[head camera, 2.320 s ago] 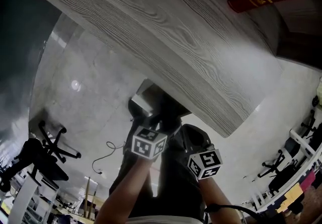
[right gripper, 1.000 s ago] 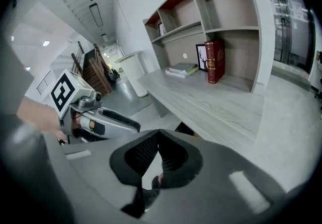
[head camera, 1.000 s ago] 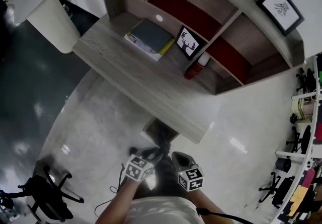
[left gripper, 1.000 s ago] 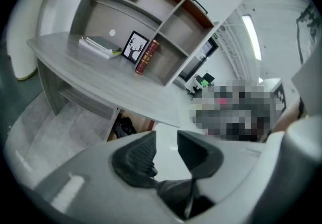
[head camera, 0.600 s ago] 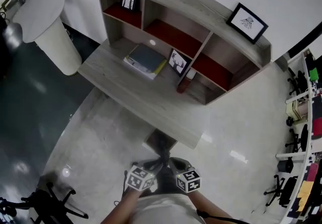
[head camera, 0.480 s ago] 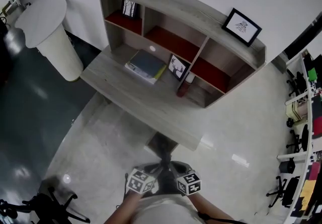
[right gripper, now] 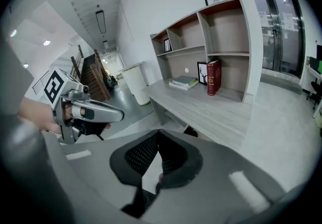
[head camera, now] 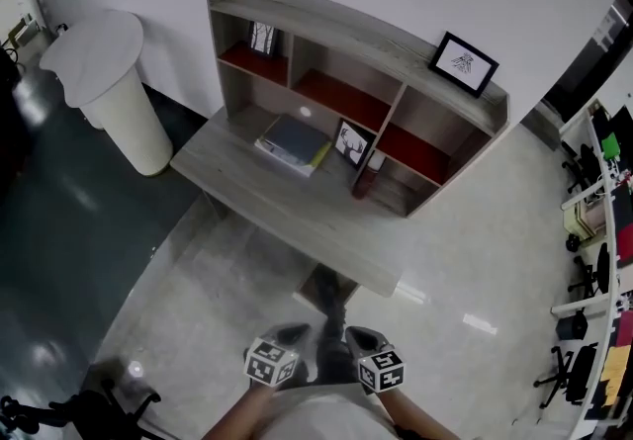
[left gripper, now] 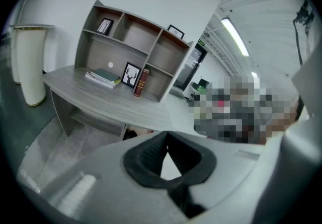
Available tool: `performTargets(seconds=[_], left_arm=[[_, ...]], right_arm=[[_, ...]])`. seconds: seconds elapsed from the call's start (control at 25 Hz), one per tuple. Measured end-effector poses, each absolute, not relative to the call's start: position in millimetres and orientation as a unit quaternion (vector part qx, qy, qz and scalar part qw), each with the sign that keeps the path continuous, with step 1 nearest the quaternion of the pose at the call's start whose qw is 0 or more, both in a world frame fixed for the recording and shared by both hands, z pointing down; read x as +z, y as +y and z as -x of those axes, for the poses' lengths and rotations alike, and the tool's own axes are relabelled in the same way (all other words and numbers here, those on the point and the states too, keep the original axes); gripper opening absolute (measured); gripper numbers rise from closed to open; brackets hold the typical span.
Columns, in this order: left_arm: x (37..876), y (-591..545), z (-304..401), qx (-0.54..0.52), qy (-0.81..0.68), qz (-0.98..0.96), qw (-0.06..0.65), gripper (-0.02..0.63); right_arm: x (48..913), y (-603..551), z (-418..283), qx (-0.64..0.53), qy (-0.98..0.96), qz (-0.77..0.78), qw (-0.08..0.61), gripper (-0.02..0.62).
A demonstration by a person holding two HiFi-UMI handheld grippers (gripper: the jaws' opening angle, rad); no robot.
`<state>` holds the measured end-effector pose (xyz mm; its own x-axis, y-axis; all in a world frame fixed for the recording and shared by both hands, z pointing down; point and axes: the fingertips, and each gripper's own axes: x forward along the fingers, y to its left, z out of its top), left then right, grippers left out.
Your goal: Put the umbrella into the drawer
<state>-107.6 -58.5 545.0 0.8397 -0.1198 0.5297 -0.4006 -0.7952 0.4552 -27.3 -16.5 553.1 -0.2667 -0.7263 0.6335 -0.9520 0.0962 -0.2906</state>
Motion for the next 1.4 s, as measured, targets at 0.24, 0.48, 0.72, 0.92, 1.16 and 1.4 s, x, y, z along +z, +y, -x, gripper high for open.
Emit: performTargets(seconds=[0.24,0.48,0.72,0.92,1.16,1.4], left_arm=[[547,-44,110,0.243,-0.130,-0.923,0.267,0.003],[542,-22,98,0.246,-0.107,-0.931,0.248,0.003],[535,-6,93,0.237,-0.120,-0.934,0.238,0.003],[535,18,96,0.245,-0.137,-0.932,0.230,0.003],[520,55,98,0.236,-0.161,-0.933,0.218,0.003],[500,84,109,0.215,-0.199,-0.933,0.210,0.003]], right_arm=[[549,0,11,0.326,-0.704,-0.610,0.159,0.005],[541,25,-6,0.320,-0.693,-0.629,0.146,0.005],[539,48,-3,0.315,-0.706,-0.619,0.141,0.005],[527,72,-9,0.309,-0.713,-0.616,0.125,0.005],[518,113,-19,0.294,-0.723,-0.612,0.128,0.005],[497,144,-28,0.275,-0.726,-0.621,0.105,0.005]])
